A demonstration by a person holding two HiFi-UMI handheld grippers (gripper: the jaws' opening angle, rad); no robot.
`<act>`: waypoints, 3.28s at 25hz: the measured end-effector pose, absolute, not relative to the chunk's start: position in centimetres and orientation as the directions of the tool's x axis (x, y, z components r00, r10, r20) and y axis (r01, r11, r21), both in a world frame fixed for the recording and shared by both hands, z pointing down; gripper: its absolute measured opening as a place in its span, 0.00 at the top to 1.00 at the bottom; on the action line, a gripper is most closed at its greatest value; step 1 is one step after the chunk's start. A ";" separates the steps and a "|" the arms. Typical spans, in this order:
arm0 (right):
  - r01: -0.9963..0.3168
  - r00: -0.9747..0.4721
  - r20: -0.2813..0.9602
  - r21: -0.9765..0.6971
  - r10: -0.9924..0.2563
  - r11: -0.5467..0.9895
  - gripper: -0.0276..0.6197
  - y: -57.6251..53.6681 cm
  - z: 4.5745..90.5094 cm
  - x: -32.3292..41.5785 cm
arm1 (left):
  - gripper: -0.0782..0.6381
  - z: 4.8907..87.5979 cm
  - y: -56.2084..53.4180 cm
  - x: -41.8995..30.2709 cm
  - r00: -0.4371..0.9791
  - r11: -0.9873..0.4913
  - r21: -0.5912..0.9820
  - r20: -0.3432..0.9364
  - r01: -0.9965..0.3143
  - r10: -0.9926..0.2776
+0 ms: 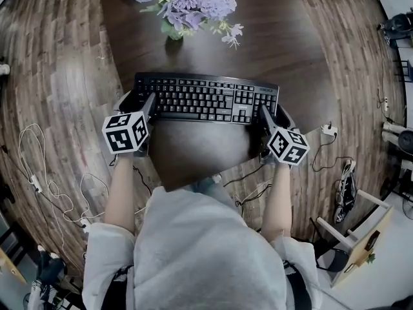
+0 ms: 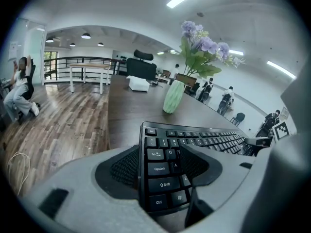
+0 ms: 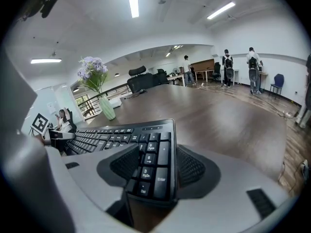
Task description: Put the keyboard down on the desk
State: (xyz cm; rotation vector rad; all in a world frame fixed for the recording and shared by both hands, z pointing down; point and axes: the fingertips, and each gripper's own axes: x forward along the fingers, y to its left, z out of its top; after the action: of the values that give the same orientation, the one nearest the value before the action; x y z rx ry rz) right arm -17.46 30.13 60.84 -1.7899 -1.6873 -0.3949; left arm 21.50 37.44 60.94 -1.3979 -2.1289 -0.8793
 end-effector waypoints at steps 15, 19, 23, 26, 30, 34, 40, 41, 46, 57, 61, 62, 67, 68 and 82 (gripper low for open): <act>0.967 0.141 0.658 -0.251 0.740 0.039 0.58 30.6 63.1 -17.1 | 0.53 62.6 37.5 21.9 -0.378 0.274 0.263 0.694 0.925 0.612; 0.966 0.141 0.660 -0.255 0.738 0.044 0.58 30.5 63.4 -17.1 | 0.53 62.7 37.5 21.9 -0.375 0.275 0.257 0.693 0.926 0.616; 0.966 0.136 0.659 -0.253 0.740 0.048 0.58 30.5 63.4 -17.1 | 0.52 62.7 37.6 21.9 -0.373 0.272 0.257 0.685 0.927 0.626; 0.971 0.115 0.656 -0.234 0.746 0.056 0.58 30.5 63.2 -17.1 | 0.52 62.5 37.5 22.0 -0.376 0.272 0.259 0.666 0.927 0.644; 0.980 0.081 0.647 -0.189 0.758 0.056 0.58 30.3 62.7 -17.1 | 0.52 62.1 37.3 22.3 -0.376 0.280 0.251 0.645 0.927 0.666; 0.988 0.065 0.636 -0.152 0.769 0.042 0.58 29.7 61.7 -17.1 | 0.53 60.8 36.7 23.2 -0.334 0.283 0.184 0.631 0.941 0.700; 0.989 0.028 0.563 -0.138 0.826 0.060 0.90 28.7 58.8 -17.0 | 0.85 57.2 35.8 25.0 -0.240 0.215 0.111 0.558 0.970 0.795; 0.989 0.036 0.546 -0.142 0.837 0.050 0.91 28.5 58.2 -16.8 | 0.86 56.5 35.6 25.0 -0.236 0.212 0.108 0.542 0.971 0.806; 0.992 0.083 0.469 -0.119 0.879 -0.031 0.94 27.3 54.6 -15.5 | 0.88 53.1 33.6 24.7 -0.249 0.234 0.092 0.472 0.968 0.846; 0.987 0.160 0.331 -0.068 0.930 -0.146 0.94 22.5 46.9 -13.6 | 0.88 45.6 28.0 23.9 -0.271 0.270 0.048 0.311 0.962 0.911; 0.984 0.177 0.289 -0.043 0.941 -0.172 0.94 20.6 44.1 -13.3 | 0.88 42.9 25.6 23.7 -0.267 0.267 0.038 0.253 0.963 0.930; 0.983 0.182 0.277 -0.040 0.943 -0.178 0.94 20.1 43.5 -13.2 | 0.88 42.2 25.0 23.6 -0.267 0.267 0.034 0.238 0.963 0.934; 0.978 0.210 0.218 -0.038 0.953 -0.207 0.94 17.9 40.7 -12.9 | 0.88 39.0 22.3 23.0 -0.275 0.277 0.016 0.169 0.961 0.946; 0.977 0.214 0.207 -0.039 0.955 -0.211 0.94 17.5 40.2 -12.8 | 0.88 38.4 21.8 23.0 -0.276 0.277 0.015 0.157 0.961 0.948; 0.966 0.257 0.055 -0.006 0.965 -0.257 0.93 11.1 33.7 -13.0 | 0.88 31.5 13.8 22.0 -0.258 0.258 0.003 0.006 0.966 0.966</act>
State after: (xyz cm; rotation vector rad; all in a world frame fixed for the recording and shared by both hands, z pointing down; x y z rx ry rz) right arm -13.05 11.14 33.66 -2.4593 -1.8909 -0.0620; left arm 22.03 13.77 31.51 -1.9121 -2.4895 -0.0094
